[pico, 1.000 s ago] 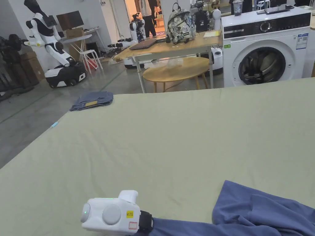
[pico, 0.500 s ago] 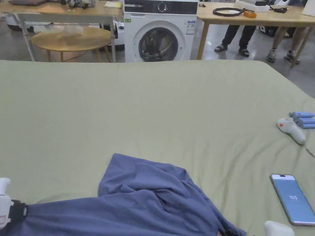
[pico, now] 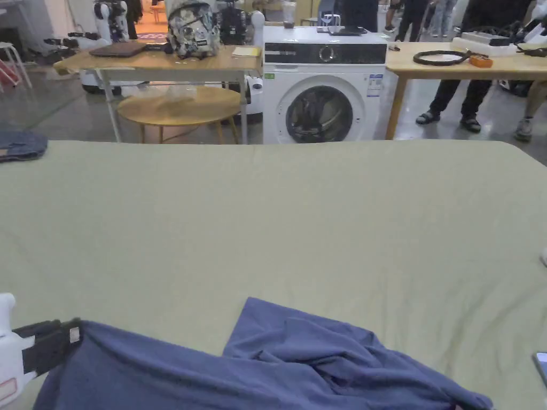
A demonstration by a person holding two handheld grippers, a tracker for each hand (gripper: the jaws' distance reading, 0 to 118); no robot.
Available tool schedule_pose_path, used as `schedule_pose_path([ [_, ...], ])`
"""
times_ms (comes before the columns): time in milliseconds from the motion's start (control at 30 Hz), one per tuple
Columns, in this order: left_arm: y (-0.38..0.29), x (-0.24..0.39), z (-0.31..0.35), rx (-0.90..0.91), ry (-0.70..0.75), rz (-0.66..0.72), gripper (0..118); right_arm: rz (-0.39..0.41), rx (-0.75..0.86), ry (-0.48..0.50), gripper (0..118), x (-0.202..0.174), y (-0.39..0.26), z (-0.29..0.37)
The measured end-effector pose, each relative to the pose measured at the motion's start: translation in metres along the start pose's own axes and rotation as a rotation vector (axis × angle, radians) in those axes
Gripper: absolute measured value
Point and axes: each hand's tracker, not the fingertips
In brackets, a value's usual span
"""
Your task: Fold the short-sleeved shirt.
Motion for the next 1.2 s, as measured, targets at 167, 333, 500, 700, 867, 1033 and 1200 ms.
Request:
schedule_pose_path([
  [167, 0.059, 0.017, 0.076, 0.249, 0.011, -0.085, 0, 0.076, 0.156, 0.132, 1, -0.031, 0.076, 0.010],
  [333, 0.109, 0.011, 0.112, 0.431, -0.044, -0.027, 0, 0.196, 0.276, 0.137, 1, -0.059, 0.156, 0.010],
  [500, 0.166, 0.010, 0.114, 0.519, -0.038, -0.027, 0, 0.218, 0.332, 0.145, 1, -0.083, 0.238, 0.001],
  [700, 0.225, 0.022, 0.093, 0.535, -0.002, -0.056, 0, 0.236, 0.392, 0.146, 1, -0.112, 0.308, -0.012],
  [867, 0.271, 0.021, 0.068, 0.537, 0.014, -0.061, 0, 0.280, 0.434, 0.109, 1, -0.135, 0.363, -0.025],
  [1033, 0.306, 0.019, 0.050, 0.548, 0.016, -0.056, 0, 0.287, 0.437, 0.083, 1, -0.149, 0.410, -0.043],
  [1200, 0.321, 0.020, 0.026, 0.530, 0.026, -0.027, 0, 0.286, 0.378, 0.071, 1, -0.147, 0.433, -0.081],
])
